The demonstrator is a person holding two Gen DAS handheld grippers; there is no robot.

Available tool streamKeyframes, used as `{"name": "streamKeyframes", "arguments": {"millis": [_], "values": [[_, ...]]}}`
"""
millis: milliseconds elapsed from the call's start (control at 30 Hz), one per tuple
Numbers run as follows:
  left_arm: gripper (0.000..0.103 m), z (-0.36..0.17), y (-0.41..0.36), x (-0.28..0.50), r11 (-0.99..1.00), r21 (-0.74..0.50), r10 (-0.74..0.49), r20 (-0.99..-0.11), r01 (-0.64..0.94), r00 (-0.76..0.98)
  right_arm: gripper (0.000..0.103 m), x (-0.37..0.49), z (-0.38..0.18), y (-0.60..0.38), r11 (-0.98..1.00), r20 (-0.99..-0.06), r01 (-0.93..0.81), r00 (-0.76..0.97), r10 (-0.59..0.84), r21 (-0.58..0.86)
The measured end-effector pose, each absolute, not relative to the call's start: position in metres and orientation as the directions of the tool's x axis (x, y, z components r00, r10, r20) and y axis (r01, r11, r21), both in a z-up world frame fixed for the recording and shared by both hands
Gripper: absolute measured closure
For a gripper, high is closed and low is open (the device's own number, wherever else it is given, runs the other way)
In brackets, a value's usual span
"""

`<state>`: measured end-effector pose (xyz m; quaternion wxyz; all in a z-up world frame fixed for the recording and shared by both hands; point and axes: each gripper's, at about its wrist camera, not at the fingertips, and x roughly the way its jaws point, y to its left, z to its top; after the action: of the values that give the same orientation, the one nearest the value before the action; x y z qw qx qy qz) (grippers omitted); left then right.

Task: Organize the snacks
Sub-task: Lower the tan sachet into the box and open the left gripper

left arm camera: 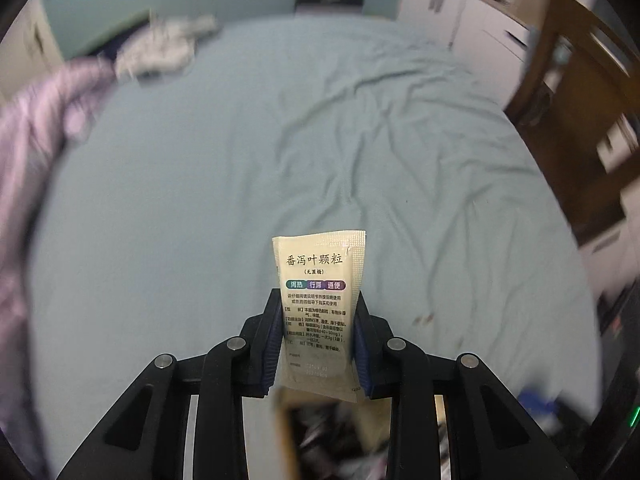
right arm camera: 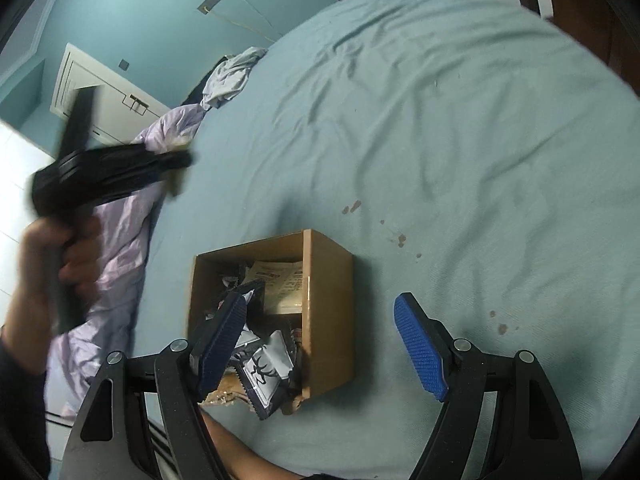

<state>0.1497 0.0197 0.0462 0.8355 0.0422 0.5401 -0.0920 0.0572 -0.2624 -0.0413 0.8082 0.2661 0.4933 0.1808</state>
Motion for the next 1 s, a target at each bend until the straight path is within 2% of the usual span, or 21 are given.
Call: {"name": "streamKeyframes", "arguments": {"millis": [167,267,500,633,733,800,967,1000], "values": [[0.073,0.089,0.031,0.084,0.962,0.024,-0.116,-0.865,0.271,0.488,0.027,0.052,-0.035,-0.252,0.836,-0.735,-0.031,0.458,0.499,0.548],[0.073,0.092,0.029,0.051,0.946,0.059,-0.127,-0.839,0.319,0.529,0.027,0.048,-0.031,-0.244,0.847,-0.744,-0.047,0.453,0.491,0.53],[0.072,0.035,0.006,0.026,0.934,0.013,-0.168,-0.866,0.356,0.472,0.027,0.04,-0.025,-0.234,0.861,-0.762,-0.068,0.435,0.48,0.504],[0.07,0.004,-0.008,0.031,0.931,-0.014,-0.191,-0.871,0.365,0.453,0.027,0.038,-0.017,-0.228,0.902,-0.786,-0.083,0.461,0.411,0.423],[0.049,-0.012,-0.015,0.031,0.924,0.013,-0.173,-0.877,0.382,0.449,0.027,0.031,-0.01,-0.218,0.931,-0.802,-0.098,0.481,0.353,0.352],[0.022,-0.012,-0.017,0.026,0.917,0.063,-0.143,-0.869,0.393,0.473,0.027,0.022,-0.004,-0.213,0.946,-0.808,-0.111,0.496,0.319,0.305],[0.001,0.009,-0.004,0.017,0.932,0.091,-0.136,-0.81,0.352,0.57,0.027,0.0,0.017,-0.201,0.965,-0.805,-0.176,0.534,0.258,0.193],[0.001,0.016,0.0,0.016,0.939,0.092,-0.131,-0.797,0.333,0.59,0.027,-0.003,0.018,-0.2,0.968,-0.804,-0.183,0.542,0.245,0.171]]}}
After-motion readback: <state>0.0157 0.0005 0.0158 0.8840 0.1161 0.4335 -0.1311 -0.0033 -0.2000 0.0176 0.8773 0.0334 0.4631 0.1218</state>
